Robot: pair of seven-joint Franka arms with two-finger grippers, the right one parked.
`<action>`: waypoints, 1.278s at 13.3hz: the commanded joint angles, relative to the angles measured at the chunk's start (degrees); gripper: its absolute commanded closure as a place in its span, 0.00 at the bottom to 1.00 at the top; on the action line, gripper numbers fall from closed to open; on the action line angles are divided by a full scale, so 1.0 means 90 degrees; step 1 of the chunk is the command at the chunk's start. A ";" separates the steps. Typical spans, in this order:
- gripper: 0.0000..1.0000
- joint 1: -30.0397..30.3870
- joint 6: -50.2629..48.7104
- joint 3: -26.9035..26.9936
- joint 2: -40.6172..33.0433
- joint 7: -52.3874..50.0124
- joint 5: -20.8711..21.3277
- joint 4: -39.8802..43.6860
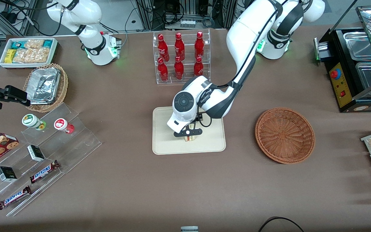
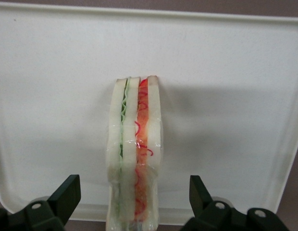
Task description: Place sandwich from basket to tray
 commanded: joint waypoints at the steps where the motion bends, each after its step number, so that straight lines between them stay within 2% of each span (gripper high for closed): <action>1: 0.00 0.0153 -0.0436 0.0028 -0.0370 0.0031 -0.0019 0.0072; 5: 0.00 0.0242 -0.1110 0.0047 -0.0684 0.0450 0.0001 0.0462; 8: 0.00 0.0583 -0.1296 0.0086 -0.1054 0.1308 0.0020 0.0404; 10: 0.00 0.0972 -0.1685 0.0086 -0.1327 0.1447 0.0011 0.0346; 12: 0.00 0.1353 -0.1600 0.0086 -0.1717 0.1534 0.0020 -0.0150; 17: 0.00 0.2008 -0.1405 0.0086 -0.2508 0.2764 0.0020 -0.1254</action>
